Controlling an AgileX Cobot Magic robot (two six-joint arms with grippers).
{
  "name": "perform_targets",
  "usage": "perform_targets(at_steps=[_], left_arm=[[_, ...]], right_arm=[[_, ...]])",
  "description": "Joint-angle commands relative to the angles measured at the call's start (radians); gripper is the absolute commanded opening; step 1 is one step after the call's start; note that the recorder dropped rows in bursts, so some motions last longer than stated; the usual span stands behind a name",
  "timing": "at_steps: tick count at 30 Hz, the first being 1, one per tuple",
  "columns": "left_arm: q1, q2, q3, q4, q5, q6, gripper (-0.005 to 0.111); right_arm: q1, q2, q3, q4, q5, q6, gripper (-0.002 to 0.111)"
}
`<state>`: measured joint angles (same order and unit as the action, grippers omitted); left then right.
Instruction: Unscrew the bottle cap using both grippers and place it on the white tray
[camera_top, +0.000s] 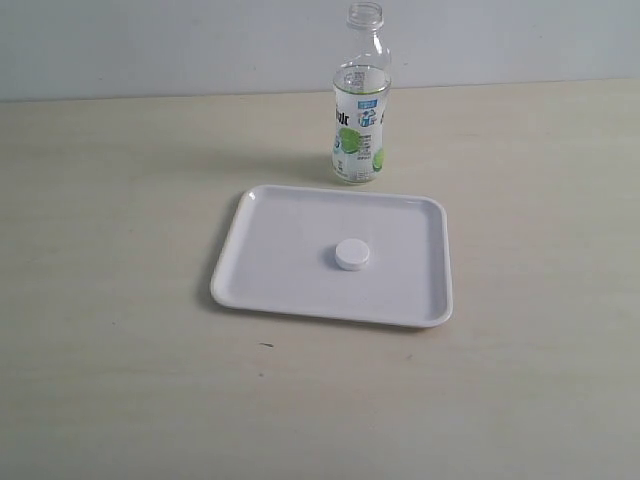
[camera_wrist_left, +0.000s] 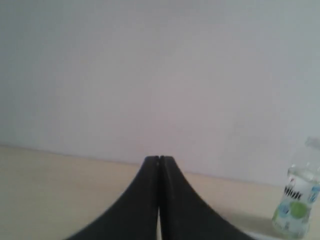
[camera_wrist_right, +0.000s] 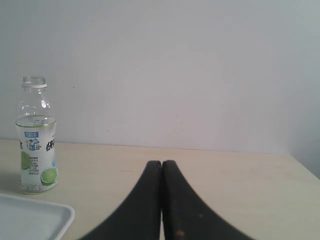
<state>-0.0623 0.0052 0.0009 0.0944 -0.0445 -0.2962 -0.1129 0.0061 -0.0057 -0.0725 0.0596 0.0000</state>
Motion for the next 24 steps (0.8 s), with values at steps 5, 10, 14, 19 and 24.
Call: perform_targets(at_steps=[5, 10, 14, 19, 24], left_arm=[[-0.006, -0.005, -0.001, 0.018, 0.124, 0.162, 0.000], [-0.006, -0.005, -0.001, 0.001, 0.130, 0.150, 0.000], [-0.006, -0.005, -0.001, 0.001, 0.133, 0.152, 0.000], [-0.006, -0.005, -0.001, 0.001, 0.133, 0.152, 0.000], [-0.006, -0.005, -0.001, 0.001, 0.133, 0.152, 0.000]], right_arm=[[-0.003, -0.006, 0.006, -0.005, -0.003, 0.000, 0.000], [-0.003, -0.006, 0.006, -0.005, -0.003, 0.000, 0.000], [-0.003, -0.006, 0.006, -0.005, -0.003, 0.000, 0.000], [-0.003, -0.006, 0.006, -0.005, -0.003, 0.000, 0.000], [-0.003, -0.006, 0.006, -0.005, -0.003, 0.000, 0.000]])
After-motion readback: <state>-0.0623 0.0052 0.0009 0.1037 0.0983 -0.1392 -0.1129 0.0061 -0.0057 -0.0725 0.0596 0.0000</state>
